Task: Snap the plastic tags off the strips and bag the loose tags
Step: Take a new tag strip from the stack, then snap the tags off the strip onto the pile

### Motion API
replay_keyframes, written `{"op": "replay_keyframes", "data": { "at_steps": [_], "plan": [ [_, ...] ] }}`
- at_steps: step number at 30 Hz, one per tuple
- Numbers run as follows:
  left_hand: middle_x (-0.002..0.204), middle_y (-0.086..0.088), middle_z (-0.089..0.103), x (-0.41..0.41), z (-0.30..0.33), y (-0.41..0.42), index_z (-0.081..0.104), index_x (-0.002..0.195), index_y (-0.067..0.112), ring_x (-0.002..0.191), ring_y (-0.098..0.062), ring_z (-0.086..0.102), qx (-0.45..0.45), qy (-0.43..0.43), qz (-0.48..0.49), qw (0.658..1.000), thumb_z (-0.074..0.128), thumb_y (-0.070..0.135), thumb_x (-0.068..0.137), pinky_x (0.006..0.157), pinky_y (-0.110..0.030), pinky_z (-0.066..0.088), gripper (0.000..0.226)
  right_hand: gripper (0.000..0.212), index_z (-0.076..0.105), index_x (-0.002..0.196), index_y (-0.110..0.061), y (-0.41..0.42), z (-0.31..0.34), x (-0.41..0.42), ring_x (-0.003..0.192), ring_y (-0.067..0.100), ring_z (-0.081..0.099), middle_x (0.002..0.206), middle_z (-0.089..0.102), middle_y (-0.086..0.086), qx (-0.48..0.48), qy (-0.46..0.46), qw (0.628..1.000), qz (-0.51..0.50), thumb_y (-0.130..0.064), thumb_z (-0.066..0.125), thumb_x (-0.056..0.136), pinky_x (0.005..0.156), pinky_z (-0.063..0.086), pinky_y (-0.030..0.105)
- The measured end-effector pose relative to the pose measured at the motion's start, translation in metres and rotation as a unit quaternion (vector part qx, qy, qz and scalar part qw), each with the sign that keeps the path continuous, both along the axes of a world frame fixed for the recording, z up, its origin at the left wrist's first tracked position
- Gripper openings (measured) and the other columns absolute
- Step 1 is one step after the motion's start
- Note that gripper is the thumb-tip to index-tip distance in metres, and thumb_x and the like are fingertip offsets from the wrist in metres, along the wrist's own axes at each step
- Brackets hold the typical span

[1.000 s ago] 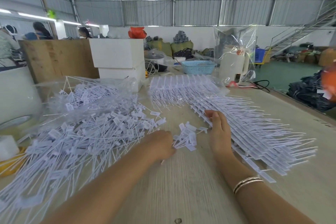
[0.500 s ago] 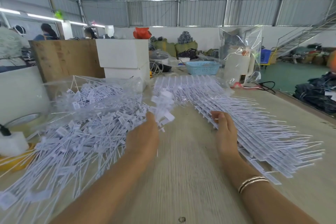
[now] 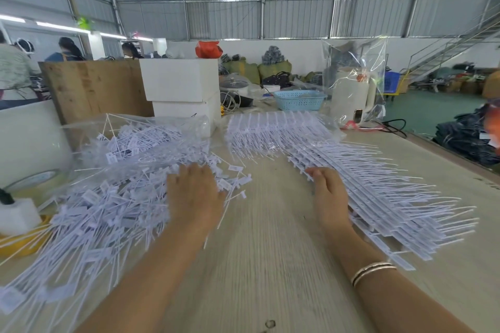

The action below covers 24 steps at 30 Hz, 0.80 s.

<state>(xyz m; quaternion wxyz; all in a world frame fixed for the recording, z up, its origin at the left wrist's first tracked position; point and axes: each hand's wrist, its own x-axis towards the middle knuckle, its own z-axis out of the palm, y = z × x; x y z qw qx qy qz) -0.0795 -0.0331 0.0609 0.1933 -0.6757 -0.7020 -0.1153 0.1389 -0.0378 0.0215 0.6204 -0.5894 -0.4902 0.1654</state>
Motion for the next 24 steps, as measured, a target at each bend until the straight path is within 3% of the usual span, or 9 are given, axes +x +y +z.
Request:
{"op": "replay_keyframes", "data": {
  "at_steps": [3,6,8,15,18,20,22,23,24],
  "plan": [
    [0.11,-0.002,0.06,0.045,0.0,-0.014,0.052,0.112,0.018,0.106,-0.023,0.053,-0.026,-0.057,-0.15,0.987,0.044,0.041,0.092,0.086,-0.038,0.037,0.031,0.021,0.068,0.103,-0.016,0.003,-0.002,0.004,0.11,0.021,0.051,0.11,0.057,-0.001,-0.066,-0.193,0.978,-0.05,-0.015,0.049,0.094,0.101,0.035,0.043],
    [0.106,-0.006,0.062,0.086,-0.02,-0.023,0.053,0.106,0.016,0.099,-0.027,0.057,-0.118,-0.095,-0.219,0.964,0.043,0.036,0.093,0.077,-0.035,0.04,0.026,0.03,0.061,0.118,-0.024,-0.001,-0.002,0.009,0.119,0.022,0.042,0.123,0.051,0.0,-0.164,-0.401,0.897,-0.091,-0.018,0.046,0.092,0.099,0.029,0.036],
    [0.108,-0.009,0.061,0.103,-0.036,-0.024,0.051,0.109,0.015,0.102,-0.031,0.058,-0.142,-0.099,-0.233,0.957,0.044,0.034,0.093,0.075,-0.034,0.041,0.026,0.037,0.054,0.127,-0.026,-0.003,-0.003,0.015,0.122,0.023,0.041,0.129,0.048,0.001,-0.208,-0.478,0.848,-0.1,-0.017,0.043,0.093,0.1,0.029,0.035],
    [0.096,0.0,0.063,0.101,-0.057,-0.02,0.052,0.099,0.02,0.091,-0.024,0.059,-0.113,-0.202,-0.246,0.941,0.044,0.034,0.091,0.071,-0.031,0.045,0.018,0.032,0.057,0.12,-0.016,0.001,0.005,0.023,0.118,0.025,0.048,0.122,0.058,0.007,-0.276,-0.536,0.791,-0.106,-0.007,0.039,0.095,0.092,0.04,0.031],
    [0.098,-0.002,0.066,0.097,-0.049,-0.017,0.06,0.102,0.017,0.09,-0.023,0.061,-0.162,-0.25,-0.229,0.926,0.044,0.029,0.092,0.073,-0.031,0.05,0.023,0.032,0.059,0.118,-0.016,0.003,0.007,0.022,0.118,0.025,0.048,0.118,0.062,0.008,-0.278,-0.525,0.798,-0.102,-0.006,0.04,0.095,0.089,0.04,0.03],
    [0.098,-0.01,0.069,0.1,-0.038,-0.009,0.063,0.104,0.007,0.079,-0.021,0.065,-0.234,-0.414,-0.216,0.853,0.042,0.018,0.094,0.066,-0.029,0.054,0.026,0.033,0.06,0.119,-0.018,0.001,0.008,0.02,0.118,0.026,0.048,0.118,0.062,0.007,-0.27,-0.522,0.803,-0.097,-0.006,0.042,0.094,0.088,0.04,0.03],
    [0.098,-0.017,0.068,0.113,-0.025,-0.003,0.058,0.105,0.001,0.068,-0.02,0.065,-0.329,-0.603,-0.187,0.702,0.038,0.007,0.096,0.057,-0.028,0.056,0.023,0.033,0.059,0.119,-0.02,-0.001,0.009,0.018,0.119,0.026,0.048,0.119,0.061,0.007,-0.266,-0.519,0.807,-0.093,-0.006,0.044,0.093,0.089,0.04,0.031],
    [0.098,-0.018,0.067,0.121,-0.02,-0.001,0.055,0.103,0.003,0.071,-0.021,0.065,-0.354,-0.649,-0.172,0.651,0.036,0.004,0.096,0.059,-0.029,0.057,0.02,0.032,0.059,0.119,-0.021,-0.002,0.009,0.016,0.118,0.026,0.049,0.119,0.061,0.007,-0.268,-0.509,0.813,-0.087,-0.007,0.046,0.093,0.087,0.041,0.031],
    [0.097,-0.017,0.066,0.13,-0.018,0.004,0.056,0.101,0.005,0.075,-0.023,0.065,-0.361,-0.668,-0.165,0.629,0.036,0.002,0.095,0.059,-0.03,0.058,0.021,0.029,0.059,0.116,-0.021,-0.003,0.008,0.015,0.115,0.026,0.052,0.117,0.061,0.006,-0.267,-0.493,0.825,-0.076,-0.01,0.05,0.091,0.083,0.042,0.032]
  ]
}}
